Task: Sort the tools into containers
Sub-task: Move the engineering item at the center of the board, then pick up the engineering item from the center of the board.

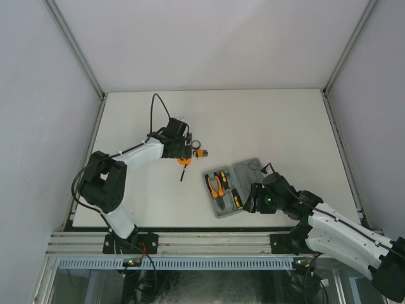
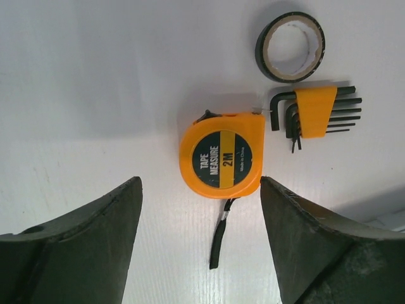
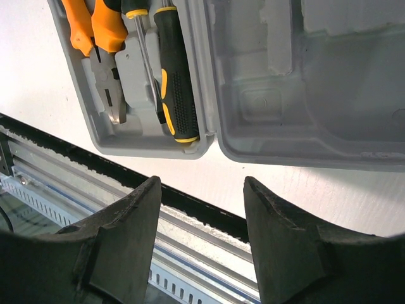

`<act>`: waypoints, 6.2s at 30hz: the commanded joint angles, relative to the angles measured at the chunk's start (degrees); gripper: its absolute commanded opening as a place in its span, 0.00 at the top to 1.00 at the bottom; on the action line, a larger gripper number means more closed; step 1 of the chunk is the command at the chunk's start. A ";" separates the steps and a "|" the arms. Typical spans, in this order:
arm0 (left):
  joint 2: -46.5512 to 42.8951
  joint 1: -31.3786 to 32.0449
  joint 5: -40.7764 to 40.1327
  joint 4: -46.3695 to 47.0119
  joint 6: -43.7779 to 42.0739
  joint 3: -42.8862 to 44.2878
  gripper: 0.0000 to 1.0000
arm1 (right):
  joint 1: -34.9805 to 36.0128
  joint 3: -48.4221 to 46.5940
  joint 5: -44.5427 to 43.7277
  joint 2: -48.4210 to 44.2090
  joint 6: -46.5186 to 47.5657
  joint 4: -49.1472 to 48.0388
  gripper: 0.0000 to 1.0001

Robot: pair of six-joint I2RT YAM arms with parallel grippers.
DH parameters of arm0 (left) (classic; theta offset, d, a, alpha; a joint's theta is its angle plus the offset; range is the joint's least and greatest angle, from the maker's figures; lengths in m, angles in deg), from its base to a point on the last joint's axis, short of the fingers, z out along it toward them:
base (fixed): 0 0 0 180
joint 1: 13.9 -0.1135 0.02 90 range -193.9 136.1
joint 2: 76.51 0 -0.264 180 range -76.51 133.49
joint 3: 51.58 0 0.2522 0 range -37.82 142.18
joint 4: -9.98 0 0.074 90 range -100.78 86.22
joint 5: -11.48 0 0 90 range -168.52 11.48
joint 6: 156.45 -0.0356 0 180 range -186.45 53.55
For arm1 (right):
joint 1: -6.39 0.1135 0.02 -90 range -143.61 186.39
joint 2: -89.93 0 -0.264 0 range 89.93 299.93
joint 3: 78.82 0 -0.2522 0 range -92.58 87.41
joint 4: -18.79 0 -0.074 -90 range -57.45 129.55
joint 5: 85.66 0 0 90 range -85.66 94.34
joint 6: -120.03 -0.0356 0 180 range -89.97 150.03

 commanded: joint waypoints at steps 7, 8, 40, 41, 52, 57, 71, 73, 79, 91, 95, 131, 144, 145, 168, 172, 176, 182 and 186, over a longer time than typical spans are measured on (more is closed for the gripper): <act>6.61 0.20 2.88 1.32 -0.62 6.60 0.19 | 0.73 -2.62 -0.79 0.21 -0.17 -1.76 0.45; 7.22 0.30 2.85 1.21 -0.83 6.96 0.19 | 0.74 -2.60 -0.82 0.31 -0.18 -1.74 0.45; -11.44 10.25 1.89 4.99 -2.06 -19.62 0.25 | 1.74 -3.58 -0.92 1.50 2.29 -2.90 0.43; -12.78 10.25 1.92 4.84 -1.69 -19.68 0.23 | 2.05 -4.01 -1.44 1.28 2.71 -2.82 0.43; -37.52 8.37 -0.42 2.36 4.03 -20.31 0.12 | 4.74 -9.23 -8.52 3.52 11.51 -12.54 0.27; -48.76 3.04 2.48 -0.55 4.82 -19.84 0.08 | 7.56 -9.57 -10.34 9.42 21.17 -27.04 0.21; -57.34 -22.98 16.15 -12.55 -1.34 -15.25 0.07 | 10.90 -31.19 4.76 37.35 58.16 -30.00 0.13; -57.50 -24.74 16.65 -12.55 -1.92 -15.75 0.07 | 10.99 -36.06 6.83 42.09 61.95 -26.58 0.12; -59.09 -27.13 15.38 -11.89 -2.42 -17.86 0.07 | 14.25 -46.64 5.61 53.87 71.63 -17.79 0.08; -61.08 -27.77 14.94 -11.43 -1.80 -18.82 0.07 | 18.25 -55.73 -0.19 67.82 79.39 -13.49 0.05; -60.90 -27.83 15.04 -11.41 -1.72 -18.94 0.07 | 18.55 -57.66 -1.49 70.40 79.75 -13.36 0.05; -60.02 -29.42 17.25 -10.86 -1.93 -19.24 0.07 | 12.73 -76.97 1.71 85.95 67.05 1.47 0.03; -59.66 -29.51 17.61 -10.66 -1.90 -19.31 0.07 | 9.85 -76.31 4.51 84.49 51.83 4.31 0.27; -59.66 -29.54 17.54 -10.68 -1.86 -19.30 0.07 | 9.98 -76.27 4.54 84.45 50.43 4.28 0.28; -59.40 -29.59 18.16 -10.59 -1.88 -19.40 0.07 | 14.19 -73.97 -5.33 80.58 39.45 2.38 0.14; -59.31 -29.64 18.28 -10.59 -1.91 -19.43 0.07 | 14.48 -76.37 -5.15 82.81 43.53 4.85 0.13; -59.25 -29.64 18.45 -10.53 -1.91 -19.43 0.07 | 14.23 -77.54 -6.10 84.21 44.81 5.31 0.10; -59.13 -29.68 18.49 -10.51 -1.86 -19.44 0.07 | 13.94 -79.93 -4.03 86.11 44.25 6.22 0.09; -58.97 -29.71 18.50 -10.51 -1.90 -19.43 0.07 | 13.93 -81.95 -4.43 87.84 42.62 7.26 0.09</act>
